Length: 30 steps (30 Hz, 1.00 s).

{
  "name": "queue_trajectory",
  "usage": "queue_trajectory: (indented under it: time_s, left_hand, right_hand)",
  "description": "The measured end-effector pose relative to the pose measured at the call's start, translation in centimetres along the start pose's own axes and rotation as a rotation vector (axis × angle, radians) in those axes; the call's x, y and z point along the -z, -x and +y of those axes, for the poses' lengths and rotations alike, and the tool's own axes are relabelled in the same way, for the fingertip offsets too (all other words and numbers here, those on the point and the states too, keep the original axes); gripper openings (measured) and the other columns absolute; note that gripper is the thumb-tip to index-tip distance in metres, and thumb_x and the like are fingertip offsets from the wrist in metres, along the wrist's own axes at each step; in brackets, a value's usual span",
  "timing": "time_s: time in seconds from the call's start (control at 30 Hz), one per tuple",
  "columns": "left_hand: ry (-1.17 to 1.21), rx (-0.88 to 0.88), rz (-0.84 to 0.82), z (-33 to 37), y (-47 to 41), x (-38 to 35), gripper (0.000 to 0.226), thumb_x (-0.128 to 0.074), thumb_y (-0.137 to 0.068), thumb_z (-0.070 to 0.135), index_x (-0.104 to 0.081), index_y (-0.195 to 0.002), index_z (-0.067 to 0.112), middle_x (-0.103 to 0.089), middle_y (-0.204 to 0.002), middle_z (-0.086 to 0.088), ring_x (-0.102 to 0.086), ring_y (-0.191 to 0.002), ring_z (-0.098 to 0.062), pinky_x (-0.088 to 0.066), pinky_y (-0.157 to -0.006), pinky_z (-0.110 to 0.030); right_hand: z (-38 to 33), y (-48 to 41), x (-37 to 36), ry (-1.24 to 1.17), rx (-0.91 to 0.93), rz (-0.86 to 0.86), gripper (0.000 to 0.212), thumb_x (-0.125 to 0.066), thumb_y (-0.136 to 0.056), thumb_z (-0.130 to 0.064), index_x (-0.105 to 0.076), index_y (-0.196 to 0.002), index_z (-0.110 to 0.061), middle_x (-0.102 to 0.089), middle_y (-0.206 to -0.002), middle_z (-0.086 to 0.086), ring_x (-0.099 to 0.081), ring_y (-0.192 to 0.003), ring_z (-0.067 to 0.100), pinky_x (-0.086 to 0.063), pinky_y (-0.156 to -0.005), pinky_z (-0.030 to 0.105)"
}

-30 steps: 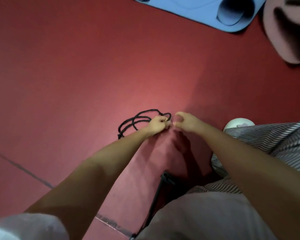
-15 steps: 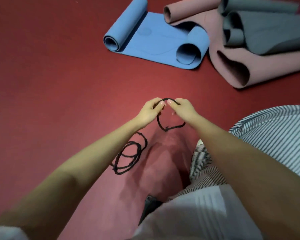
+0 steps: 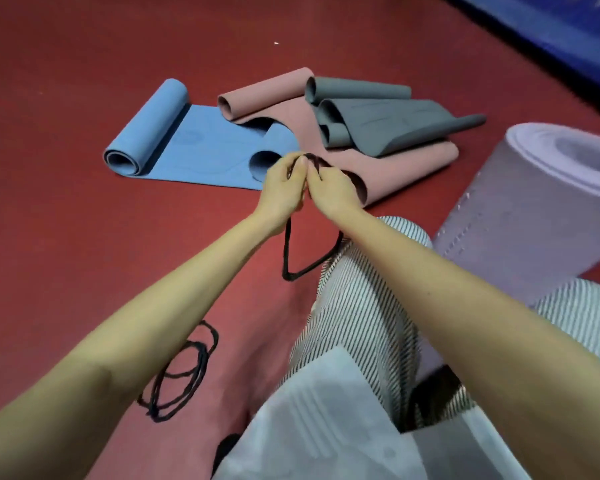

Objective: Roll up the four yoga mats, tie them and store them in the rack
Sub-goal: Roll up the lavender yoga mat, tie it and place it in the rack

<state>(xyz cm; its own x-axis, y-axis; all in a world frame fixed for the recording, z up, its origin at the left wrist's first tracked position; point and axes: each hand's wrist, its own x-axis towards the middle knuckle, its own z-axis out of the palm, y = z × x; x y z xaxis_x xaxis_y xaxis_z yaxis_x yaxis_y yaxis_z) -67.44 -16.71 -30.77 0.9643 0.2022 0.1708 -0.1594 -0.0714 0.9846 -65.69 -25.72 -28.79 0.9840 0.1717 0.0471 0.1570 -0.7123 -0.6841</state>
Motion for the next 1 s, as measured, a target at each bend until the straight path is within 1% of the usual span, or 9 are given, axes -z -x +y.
queue_trajectory:
  time_s: [0.17, 0.37, 0.5, 0.63, 0.7, 0.73, 0.83, 0.93, 1.0]
  left_hand:
    - [0.133, -0.026, -0.029, 4.8, 0.4, -4.3, 0.028, -0.037, -0.103, 0.013, -0.05, -0.078, 0.019, -0.042, -0.047, 0.009, -0.035, -0.038, -0.003, -0.028, -0.041, -0.016]
    - [0.268, -0.02, -0.255, 10.9, 1.8, -7.2, 0.035, -0.034, -0.103, 0.01, -0.04, -0.069, 0.017, -0.029, -0.049, 0.007, -0.021, -0.038, -0.004, -0.018, -0.036, -0.015]
    - [0.416, 0.008, -0.358, 14.3, 2.8, -7.9, 0.022, -0.031, -0.104, 0.009, -0.049, -0.096, 0.018, -0.031, -0.045, 0.009, -0.019, -0.036, -0.002, -0.017, -0.035, -0.014]
    - [0.296, -0.067, -0.374, 15.8, 3.5, -9.1, 0.026, -0.029, -0.099, -0.001, -0.038, -0.089, 0.022, -0.038, -0.058, 0.002, -0.023, -0.037, -0.004, -0.019, -0.035, -0.015]
    - [0.141, -0.15, -0.394, 16.1, 3.8, -10.1, 0.033, -0.027, -0.091, -0.008, -0.04, -0.081, 0.02, -0.039, -0.063, 0.0, -0.026, -0.038, -0.004, -0.02, -0.037, -0.016]
    - [0.052, -0.203, -0.398, 16.3, 3.8, -10.6, 0.036, -0.027, -0.086, -0.012, -0.042, -0.075, 0.018, -0.041, -0.064, -0.001, -0.028, -0.039, -0.004, -0.022, -0.038, -0.016]
    - [-0.229, -0.389, -0.394, 16.6, 3.7, -12.2, 0.04, -0.032, -0.078, -0.014, -0.052, -0.066, 0.018, -0.05, -0.066, -0.003, -0.036, -0.039, 0.001, -0.029, -0.044, -0.018]
    - [-0.571, -0.47, -0.454, 16.8, 3.6, -13.3, 0.039, -0.038, -0.085, -0.002, -0.07, -0.093, 0.019, -0.056, -0.069, 0.002, -0.046, -0.052, -0.004, -0.032, -0.052, -0.026]
    - [-0.828, -0.465, -0.512, 16.6, 3.7, -14.0, 0.04, -0.039, -0.094, 0.013, -0.059, -0.126, 0.025, -0.062, -0.101, -0.004, -0.059, -0.087, -0.021, -0.039, -0.07, -0.028]
  right_hand:
    - [-0.6, 1.4, 5.3, -0.054, -0.028, 0.173, 0.051, -0.029, -0.102, -0.034, -0.068, -0.095, -0.002, -0.069, -0.098, 0.017, -0.06, -0.097, 0.031, -0.038, -0.074, 0.031]
    - [-1.8, 4.7, 12.3, -0.253, -0.125, 0.208, 0.05, -0.035, -0.101, -0.035, -0.044, -0.056, -0.015, -0.045, -0.041, -0.003, -0.04, -0.04, 0.014, -0.03, -0.041, 0.023]
    - [-3.3, 7.1, 15.7, -0.465, -0.131, 0.153, 0.04, -0.037, -0.101, -0.031, -0.044, -0.065, -0.014, -0.03, -0.027, -0.008, -0.025, -0.021, 0.006, -0.019, -0.033, 0.008]
    - [-3.2, 9.3, 19.0, -0.481, -0.072, 0.186, 0.026, -0.045, -0.095, -0.018, -0.048, -0.069, -0.014, -0.029, -0.043, -0.004, -0.022, -0.033, 0.007, -0.019, -0.038, 0.016]
    - [-2.4, 10.3, 20.4, -0.369, -0.006, 0.288, 0.008, -0.05, -0.091, -0.016, -0.042, -0.09, -0.015, -0.035, -0.057, -0.003, -0.027, -0.043, 0.009, -0.023, -0.039, 0.021]
    - [-1.7, 10.6, 21.1, -0.275, 0.068, 0.342, 0.019, -0.053, -0.089, -0.015, -0.035, -0.097, -0.016, -0.035, -0.064, -0.004, -0.029, -0.047, 0.008, -0.027, -0.041, 0.019]
    - [0.6, 11.5, 22.9, 0.103, 0.235, 0.387, 0.013, -0.06, -0.085, -0.018, -0.047, -0.087, -0.022, -0.05, -0.078, -0.011, -0.047, -0.071, 0.004, -0.046, -0.07, 0.026]
    - [3.0, 12.1, 24.5, 0.287, 0.061, 0.339, 0.005, -0.062, -0.082, -0.033, -0.063, -0.081, -0.029, -0.063, -0.087, -0.005, -0.054, -0.084, 0.017, -0.043, -0.071, 0.033]
    - [4.2, 12.5, 25.0, 0.354, -0.034, 0.341, 0.017, -0.06, -0.084, -0.042, -0.067, -0.092, -0.029, -0.065, -0.097, 0.0, -0.055, -0.089, 0.022, -0.039, -0.068, 0.031]
